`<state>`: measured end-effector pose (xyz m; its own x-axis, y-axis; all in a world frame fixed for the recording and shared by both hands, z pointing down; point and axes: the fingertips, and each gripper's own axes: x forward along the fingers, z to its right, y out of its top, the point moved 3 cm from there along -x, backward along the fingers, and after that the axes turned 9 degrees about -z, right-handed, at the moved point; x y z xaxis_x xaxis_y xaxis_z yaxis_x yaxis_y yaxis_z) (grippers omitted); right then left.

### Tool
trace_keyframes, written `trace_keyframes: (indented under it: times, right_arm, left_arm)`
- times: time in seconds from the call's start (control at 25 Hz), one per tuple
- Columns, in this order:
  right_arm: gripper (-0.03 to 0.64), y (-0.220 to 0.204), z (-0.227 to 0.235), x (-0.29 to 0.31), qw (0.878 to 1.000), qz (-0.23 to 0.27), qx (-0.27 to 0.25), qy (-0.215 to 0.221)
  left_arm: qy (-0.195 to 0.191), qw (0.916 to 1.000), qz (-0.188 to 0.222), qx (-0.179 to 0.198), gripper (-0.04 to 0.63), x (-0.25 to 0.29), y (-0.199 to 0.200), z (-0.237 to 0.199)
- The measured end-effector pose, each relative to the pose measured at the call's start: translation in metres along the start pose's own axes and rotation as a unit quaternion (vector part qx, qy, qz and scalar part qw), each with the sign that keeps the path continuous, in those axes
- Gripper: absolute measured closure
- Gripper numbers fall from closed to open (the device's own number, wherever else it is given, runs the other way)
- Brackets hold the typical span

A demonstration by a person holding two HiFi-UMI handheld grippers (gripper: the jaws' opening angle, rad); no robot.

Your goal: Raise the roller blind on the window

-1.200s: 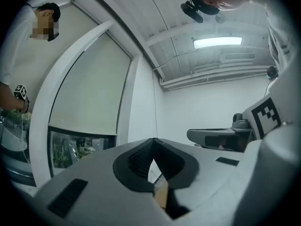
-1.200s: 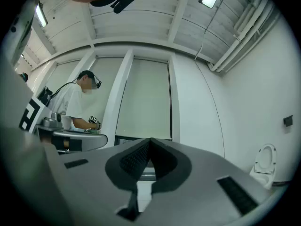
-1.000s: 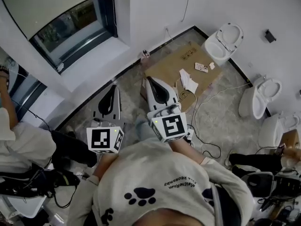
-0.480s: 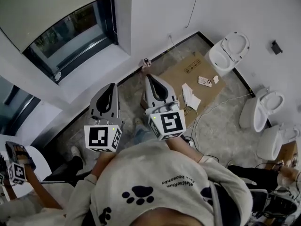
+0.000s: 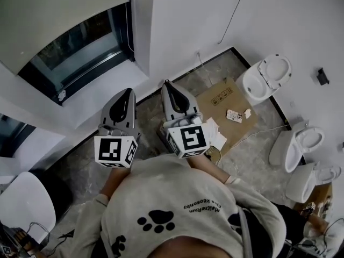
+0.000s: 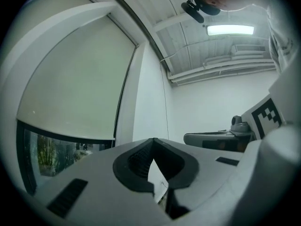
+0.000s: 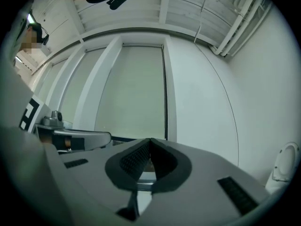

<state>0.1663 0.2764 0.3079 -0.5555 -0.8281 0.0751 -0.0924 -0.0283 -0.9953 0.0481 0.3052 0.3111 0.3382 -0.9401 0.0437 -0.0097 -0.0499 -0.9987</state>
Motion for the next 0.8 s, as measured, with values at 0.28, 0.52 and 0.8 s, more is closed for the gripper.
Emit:
trace_keyframes:
  times: [0.28,0.52,0.8]
  right_arm:
    - [0.607,-0.005,0.019,0.039,1.0,-0.005,0.005,0.014]
    - [0.607,-0.011,0.024,0.071,1.0,-0.006,0.008,0.015]
    - [0.607,-0.012,0.038,0.135,1.0,-0.014,0.004,0.004]
  left_arm:
    - [0.008,0.9999,-0.01,0.008,0.588,0.035,-0.002,-0.016]
    - [0.002,0.9999,-0.015,-0.004,0.588,0.06,-0.009,-0.04]
    - [-0.017,0.9997,-0.013,-0.014,0.588,0.116,-0.009,-0.083]
